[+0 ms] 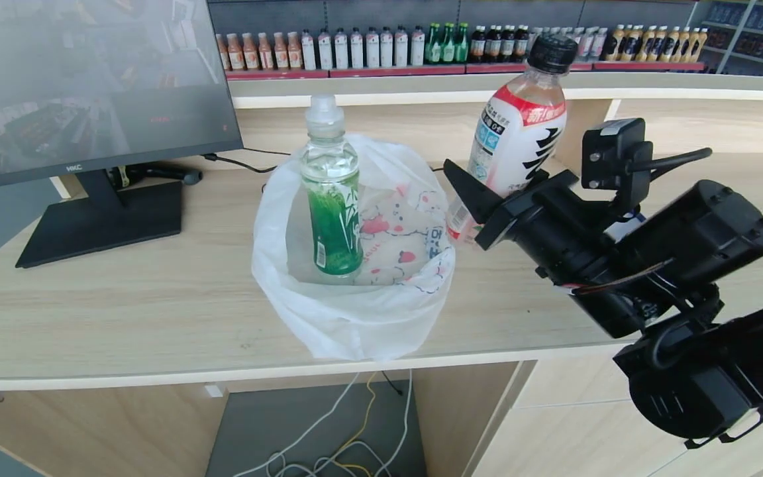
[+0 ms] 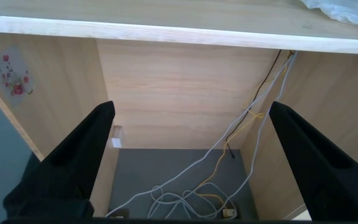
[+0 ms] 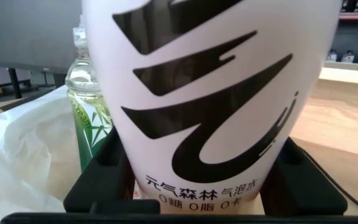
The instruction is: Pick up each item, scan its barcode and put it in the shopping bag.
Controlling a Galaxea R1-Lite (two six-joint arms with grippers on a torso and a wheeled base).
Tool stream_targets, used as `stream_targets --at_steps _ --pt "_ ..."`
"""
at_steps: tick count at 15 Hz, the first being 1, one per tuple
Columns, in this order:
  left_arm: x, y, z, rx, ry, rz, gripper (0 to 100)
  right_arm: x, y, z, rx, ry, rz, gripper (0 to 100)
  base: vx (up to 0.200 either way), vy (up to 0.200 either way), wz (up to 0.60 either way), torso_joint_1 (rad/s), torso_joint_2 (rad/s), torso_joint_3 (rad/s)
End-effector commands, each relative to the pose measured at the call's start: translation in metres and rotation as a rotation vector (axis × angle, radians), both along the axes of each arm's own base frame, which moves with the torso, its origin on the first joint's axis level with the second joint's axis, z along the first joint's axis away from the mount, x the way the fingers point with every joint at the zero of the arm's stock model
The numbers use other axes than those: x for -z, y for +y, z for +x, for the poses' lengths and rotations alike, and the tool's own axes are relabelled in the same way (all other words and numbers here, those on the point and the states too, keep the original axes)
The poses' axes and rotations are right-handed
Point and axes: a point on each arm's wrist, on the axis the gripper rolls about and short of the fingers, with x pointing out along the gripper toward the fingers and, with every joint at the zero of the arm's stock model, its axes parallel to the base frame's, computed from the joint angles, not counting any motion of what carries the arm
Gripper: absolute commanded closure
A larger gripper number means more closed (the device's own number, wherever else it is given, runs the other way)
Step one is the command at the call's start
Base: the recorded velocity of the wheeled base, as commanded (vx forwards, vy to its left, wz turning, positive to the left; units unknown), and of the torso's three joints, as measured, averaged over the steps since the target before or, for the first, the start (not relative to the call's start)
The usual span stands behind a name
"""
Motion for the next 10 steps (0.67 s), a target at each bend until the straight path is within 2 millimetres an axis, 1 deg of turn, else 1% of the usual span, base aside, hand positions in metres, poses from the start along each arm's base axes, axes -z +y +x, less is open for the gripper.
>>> stream_targets --at_steps 1,3,5,6,9,10 --pt "0.0 0.0 0.0 0.0 0.0 0.0 0 0.006 0.018 0.012 -0.019 0.001 0.006 100 0.0 0.0 0.0 0.0 0.0 0.0" --pt "0.0 0.0 0.0 -0.001 0.0 -0.001 0 0.002 0.036 0.018 -0.031 -0.027 0.04 100 0.0 0.0 0.0 0.0 0.0 0.0" --pt "0.0 0.0 0.0 0.0 0.0 0.0 0 0.014 0.051 0.024 -0.032 -0.003 0.039 100 0.0 0.0 0.0 0.0 0.0 0.0" --pt "0.0 0.0 0.0 -0.001 0.0 0.0 0 0.018 0.054 0.028 -0.033 0.002 0.036 100 0.0 0.0 0.0 0.0 0.0 0.0" --pt "0.0 0.0 0.0 -0.001 0.0 -0.001 0 0.014 0.054 0.034 -0.029 -0.013 0.056 100 0.0 0.0 0.0 0.0 0.0 0.0" --pt "0.0 0.0 0.0 -0.001 0.0 -0.001 0 0.016 0.054 0.035 -0.027 -0.009 0.053 100 0.0 0.0 0.0 0.0 0.0 0.0"
